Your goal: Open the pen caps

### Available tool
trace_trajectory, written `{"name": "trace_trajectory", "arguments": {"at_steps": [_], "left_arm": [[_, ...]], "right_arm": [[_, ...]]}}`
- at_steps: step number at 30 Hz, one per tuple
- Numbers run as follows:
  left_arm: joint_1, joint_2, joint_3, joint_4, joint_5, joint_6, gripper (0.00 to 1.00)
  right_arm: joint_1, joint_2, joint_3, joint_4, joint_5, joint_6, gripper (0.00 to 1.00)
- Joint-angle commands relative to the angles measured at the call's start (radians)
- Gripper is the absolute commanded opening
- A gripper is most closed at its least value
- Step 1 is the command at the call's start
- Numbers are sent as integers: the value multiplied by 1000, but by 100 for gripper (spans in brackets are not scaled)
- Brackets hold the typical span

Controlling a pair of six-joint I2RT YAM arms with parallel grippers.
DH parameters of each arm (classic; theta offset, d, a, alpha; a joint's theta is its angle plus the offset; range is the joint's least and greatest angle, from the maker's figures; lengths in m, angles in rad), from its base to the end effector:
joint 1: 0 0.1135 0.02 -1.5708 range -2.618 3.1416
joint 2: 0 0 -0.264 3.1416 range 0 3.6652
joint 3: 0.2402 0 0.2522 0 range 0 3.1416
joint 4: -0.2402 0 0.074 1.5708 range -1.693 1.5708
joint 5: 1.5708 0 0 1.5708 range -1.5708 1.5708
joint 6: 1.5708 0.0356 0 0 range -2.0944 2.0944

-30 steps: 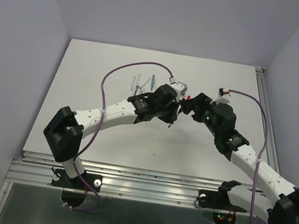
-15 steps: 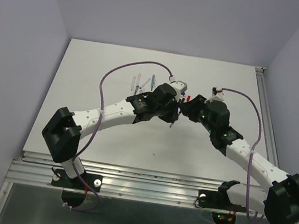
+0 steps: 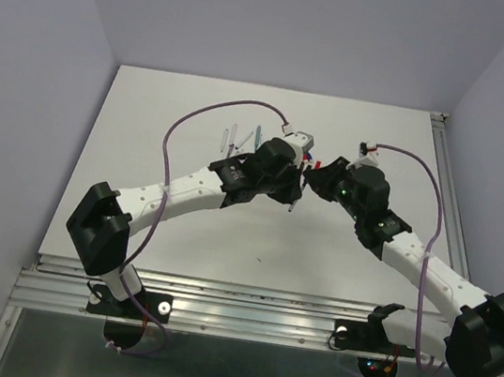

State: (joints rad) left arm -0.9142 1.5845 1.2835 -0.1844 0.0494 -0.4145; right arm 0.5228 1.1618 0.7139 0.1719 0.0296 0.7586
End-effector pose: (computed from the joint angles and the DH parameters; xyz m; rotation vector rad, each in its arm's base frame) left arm 0.2258 -0.2959 0.3110 0.5685 2.0968 -0.8500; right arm 0.2321 0.1325 0.2739 0.2494 1.9209 0.8524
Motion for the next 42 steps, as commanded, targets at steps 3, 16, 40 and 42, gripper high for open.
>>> {"name": "trace_trajectory", "arguments": {"at_steps": [3,16,40,42], "left_arm": [[0,-60,46,54,-5,-17,4],[0,2,97,42,-26,14,30],[-48,-345,-325,94,81,-184,0],[-8,-327,-290,59,32,-184,0]], "right_arm": [[-6,-19,79,23,-50,-7,1],[-6,-48,125,-52,-36,122,1],[-282,647,802,123,365,-151,1],[-280,632,744,118,240,-177,1]]}}
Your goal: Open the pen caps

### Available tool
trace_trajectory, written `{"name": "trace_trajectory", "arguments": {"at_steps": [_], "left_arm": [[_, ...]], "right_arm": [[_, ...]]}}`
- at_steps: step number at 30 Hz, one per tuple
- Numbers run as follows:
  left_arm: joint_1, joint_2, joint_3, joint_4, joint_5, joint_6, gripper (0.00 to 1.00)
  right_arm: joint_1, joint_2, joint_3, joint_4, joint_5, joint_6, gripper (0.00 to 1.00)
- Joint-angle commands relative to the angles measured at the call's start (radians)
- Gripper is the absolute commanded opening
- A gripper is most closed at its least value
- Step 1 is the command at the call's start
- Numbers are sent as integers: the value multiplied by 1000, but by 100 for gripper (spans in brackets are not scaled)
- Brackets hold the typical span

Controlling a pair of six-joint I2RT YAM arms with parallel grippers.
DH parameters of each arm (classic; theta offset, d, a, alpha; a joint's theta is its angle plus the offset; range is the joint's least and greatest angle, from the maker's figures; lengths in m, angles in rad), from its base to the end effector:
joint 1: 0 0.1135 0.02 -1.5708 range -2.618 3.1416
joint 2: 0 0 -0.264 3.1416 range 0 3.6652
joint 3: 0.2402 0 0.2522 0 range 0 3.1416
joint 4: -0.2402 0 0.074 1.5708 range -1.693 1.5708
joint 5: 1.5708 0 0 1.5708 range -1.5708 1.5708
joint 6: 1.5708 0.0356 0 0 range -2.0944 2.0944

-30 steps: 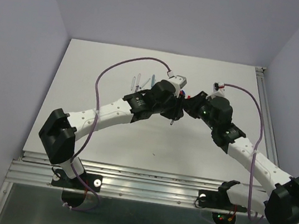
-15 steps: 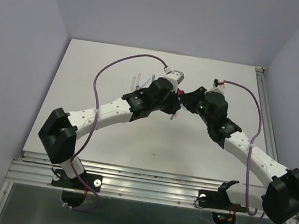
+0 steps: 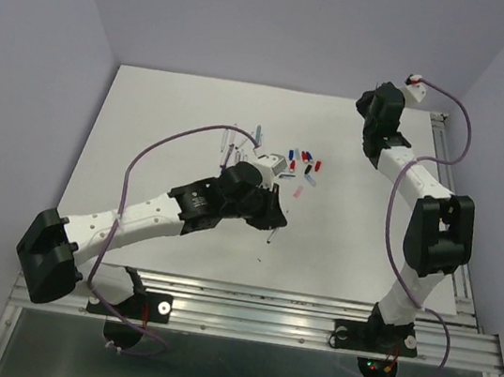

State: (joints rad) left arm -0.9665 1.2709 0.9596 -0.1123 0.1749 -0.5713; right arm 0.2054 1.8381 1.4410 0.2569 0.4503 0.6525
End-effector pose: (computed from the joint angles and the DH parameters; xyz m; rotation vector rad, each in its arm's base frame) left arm 0.1614 -0.2446 0.3030 0.5492 2.1139 -1.1170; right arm 0.4377 0.0754 0.3139 0.6946 1.5554 0.2557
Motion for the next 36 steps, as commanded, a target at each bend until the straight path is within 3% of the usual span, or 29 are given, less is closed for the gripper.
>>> {"name": "trace_trajectory", "arguments": {"at_steps": [1,6,11,19,36], "left_arm": [[70,17,66,-27,-103,-27,0],[273,149,139,-46,-114,11,0],[347,310,278,-82,-210,34,0],[382,551,453,-217,-364,74,0],[390,780,643,-244,-310,102,0]], "right_arm": [[37,-53,-13,47,-230,-88,1],[37,-85,-230,65,-476,-131,1],[49,-70,-317,56,-596,-184,1],[115,-37,-373,-27,-576,-275,6],[181,62,-360,-85,-538,-287,14]]}}
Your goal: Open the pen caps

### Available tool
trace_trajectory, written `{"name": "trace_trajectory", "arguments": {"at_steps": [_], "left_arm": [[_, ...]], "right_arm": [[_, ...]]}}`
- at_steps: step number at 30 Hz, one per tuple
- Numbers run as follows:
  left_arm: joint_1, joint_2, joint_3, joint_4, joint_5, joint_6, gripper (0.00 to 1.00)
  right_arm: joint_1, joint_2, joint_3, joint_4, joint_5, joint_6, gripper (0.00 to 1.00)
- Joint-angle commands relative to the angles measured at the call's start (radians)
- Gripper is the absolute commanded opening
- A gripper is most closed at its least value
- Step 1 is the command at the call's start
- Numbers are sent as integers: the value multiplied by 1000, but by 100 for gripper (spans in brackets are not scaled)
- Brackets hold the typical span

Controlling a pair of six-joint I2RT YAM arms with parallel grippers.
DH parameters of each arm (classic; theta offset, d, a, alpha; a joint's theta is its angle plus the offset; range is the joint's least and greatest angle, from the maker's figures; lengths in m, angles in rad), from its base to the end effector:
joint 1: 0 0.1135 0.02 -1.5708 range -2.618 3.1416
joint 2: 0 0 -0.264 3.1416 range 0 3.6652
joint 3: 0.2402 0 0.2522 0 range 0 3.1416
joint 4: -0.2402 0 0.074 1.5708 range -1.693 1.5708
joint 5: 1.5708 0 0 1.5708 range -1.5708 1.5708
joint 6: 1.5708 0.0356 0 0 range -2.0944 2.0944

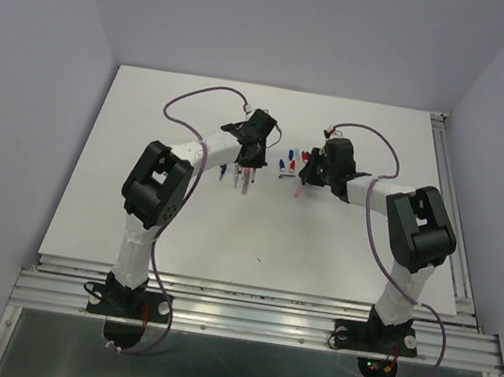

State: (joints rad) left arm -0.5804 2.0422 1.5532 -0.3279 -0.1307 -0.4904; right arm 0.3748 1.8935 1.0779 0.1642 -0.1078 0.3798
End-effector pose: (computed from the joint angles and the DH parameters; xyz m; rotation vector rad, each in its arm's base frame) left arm 0.3865 -0.2479 0.2069 0.0460 2.4073 -0.3507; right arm 0.3730 0.1508 0.1603 -0.0549 2.2702 0.5279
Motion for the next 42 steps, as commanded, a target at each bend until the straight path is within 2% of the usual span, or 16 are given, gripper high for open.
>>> {"name": "trace_trajectory", "arguments": {"at_steps": [1,2,6,12,18,21,27,31,32,33,34,36,37,40,42], "left_arm": [[4,16,51,-30,-6,23,0],[5,18,54,-31,-6,18,2],[4,29,62,-31,3,13,20],[4,26,74,-33,25,12,29],[4,-10,68,-34,49,12,47],[4,-39,68,-33,62,13,49],[4,-141,61,-31,114,18,65],[2,-296,35,-22,117,10,75],[4,-328,21,-20,88,7,78],[4,-396,10,-20,66,1,94],[4,-431,-10,-20,19,-2,99],[2,-506,-39,-16,-38,-16,99],[4,-580,-54,-11,-65,-23,99],[5,-716,-132,1,-194,-46,99],[7,-773,-200,-2,-352,-91,99]], "right_arm": [[15,6,2,8,23,-12,15],[13,6,2,6,25,-9,17],[16,13,13,-6,37,1,22],[16,9,22,-31,49,-4,25],[18,-4,33,-49,54,-5,35],[19,-26,33,-51,48,-7,36],[21,-115,40,-89,49,-13,47],[19,-213,43,-135,65,-15,59],[19,-240,47,-144,72,-18,62],[21,-266,48,-159,89,-13,67],[19,-318,50,-161,98,-15,76],[19,-371,53,-198,102,-15,86],[19,-401,54,-216,158,-12,99],[19,-500,63,-265,261,5,100],[19,-569,68,-287,325,13,100]]}}
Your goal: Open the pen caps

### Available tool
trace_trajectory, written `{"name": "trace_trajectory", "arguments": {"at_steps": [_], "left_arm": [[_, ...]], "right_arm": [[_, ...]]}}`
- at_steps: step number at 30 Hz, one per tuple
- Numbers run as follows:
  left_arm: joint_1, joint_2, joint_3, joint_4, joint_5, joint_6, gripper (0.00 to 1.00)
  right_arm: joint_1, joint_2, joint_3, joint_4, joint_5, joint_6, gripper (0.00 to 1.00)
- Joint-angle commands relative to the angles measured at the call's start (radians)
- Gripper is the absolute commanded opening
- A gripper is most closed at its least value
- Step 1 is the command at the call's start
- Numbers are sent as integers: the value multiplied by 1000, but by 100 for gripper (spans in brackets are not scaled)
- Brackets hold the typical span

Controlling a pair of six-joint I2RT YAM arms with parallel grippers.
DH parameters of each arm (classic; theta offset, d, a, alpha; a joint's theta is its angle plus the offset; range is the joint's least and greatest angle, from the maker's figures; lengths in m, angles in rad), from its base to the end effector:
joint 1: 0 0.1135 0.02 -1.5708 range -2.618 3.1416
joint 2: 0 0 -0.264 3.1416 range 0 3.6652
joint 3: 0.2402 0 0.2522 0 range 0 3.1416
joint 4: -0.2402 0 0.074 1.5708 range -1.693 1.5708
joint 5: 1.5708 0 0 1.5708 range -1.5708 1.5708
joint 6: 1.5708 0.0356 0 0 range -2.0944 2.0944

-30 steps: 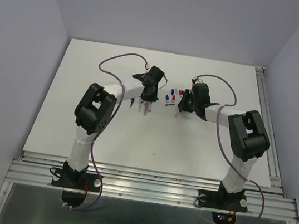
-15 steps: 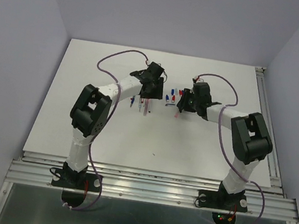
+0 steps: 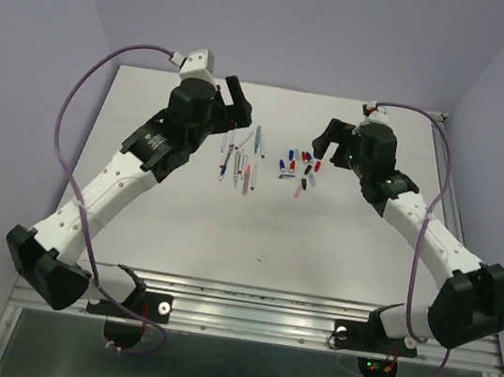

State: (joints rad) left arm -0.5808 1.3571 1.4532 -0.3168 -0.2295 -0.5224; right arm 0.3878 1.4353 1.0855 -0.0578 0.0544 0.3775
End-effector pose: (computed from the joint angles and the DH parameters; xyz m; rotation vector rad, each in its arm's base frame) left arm 0.2620 -0.1623 0.4309 -0.1145 1.8202 -0.5836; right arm 0.3114 0.1251 0.3041 0.0255 2.0045 0.4414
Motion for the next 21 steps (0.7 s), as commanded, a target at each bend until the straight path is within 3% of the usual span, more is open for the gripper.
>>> {"name": "trace_trajectory", "arguments": {"at_steps": [1,9,13,21], "left_arm": [[12,-137,-118,-22,-298,-79,99],[67,-312,-267,-61,-496,-208,99],[101,-368,-324,-56,-521,-228,99],[140,-355,-349,-80,-485,-229,99]], "right_arm": [[6,-133,57,-76,229,26,100],[6,-300,4,-142,488,75,100],[6,-361,-68,-178,597,126,100],[6,-461,-125,-229,660,144,100]]}}
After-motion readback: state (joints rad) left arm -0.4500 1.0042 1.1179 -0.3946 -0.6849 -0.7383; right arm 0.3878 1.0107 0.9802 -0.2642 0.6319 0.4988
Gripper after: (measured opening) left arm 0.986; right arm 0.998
